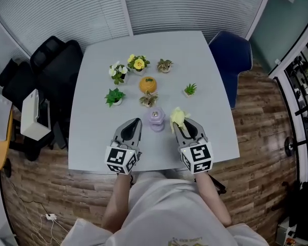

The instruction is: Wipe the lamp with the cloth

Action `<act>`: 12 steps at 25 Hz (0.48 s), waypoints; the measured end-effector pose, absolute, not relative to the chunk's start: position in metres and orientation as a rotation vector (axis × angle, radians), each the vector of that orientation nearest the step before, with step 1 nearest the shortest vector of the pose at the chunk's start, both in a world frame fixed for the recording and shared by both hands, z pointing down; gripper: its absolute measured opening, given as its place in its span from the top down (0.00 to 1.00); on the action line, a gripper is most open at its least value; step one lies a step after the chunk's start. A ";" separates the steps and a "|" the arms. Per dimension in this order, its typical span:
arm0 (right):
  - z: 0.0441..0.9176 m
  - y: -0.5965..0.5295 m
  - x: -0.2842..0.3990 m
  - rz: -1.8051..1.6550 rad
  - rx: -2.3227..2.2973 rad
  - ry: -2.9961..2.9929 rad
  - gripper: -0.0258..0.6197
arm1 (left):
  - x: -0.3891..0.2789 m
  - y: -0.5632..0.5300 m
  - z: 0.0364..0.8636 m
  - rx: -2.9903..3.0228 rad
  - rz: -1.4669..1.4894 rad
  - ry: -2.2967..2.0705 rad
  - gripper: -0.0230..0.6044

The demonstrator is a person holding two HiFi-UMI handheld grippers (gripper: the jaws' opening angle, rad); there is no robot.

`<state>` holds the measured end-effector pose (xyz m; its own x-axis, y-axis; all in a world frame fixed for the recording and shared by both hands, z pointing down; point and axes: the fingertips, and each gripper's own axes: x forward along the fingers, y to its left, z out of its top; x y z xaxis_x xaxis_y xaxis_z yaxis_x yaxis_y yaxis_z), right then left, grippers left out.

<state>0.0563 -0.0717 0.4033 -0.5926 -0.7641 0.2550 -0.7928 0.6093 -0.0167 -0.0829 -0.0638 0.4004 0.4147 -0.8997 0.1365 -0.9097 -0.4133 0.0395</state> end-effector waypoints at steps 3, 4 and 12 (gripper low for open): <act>0.400 -0.069 0.057 0.165 1.315 -2.608 0.81 | -0.087 -0.064 0.394 2.523 0.135 -1.661 0.96; 0.399 -0.068 0.058 0.164 1.325 -2.608 0.81 | -0.086 -0.064 0.393 2.525 0.140 -1.662 0.96; 0.396 -0.067 0.063 0.177 1.364 -2.612 0.81 | -0.080 -0.063 0.389 2.549 0.191 -1.674 0.96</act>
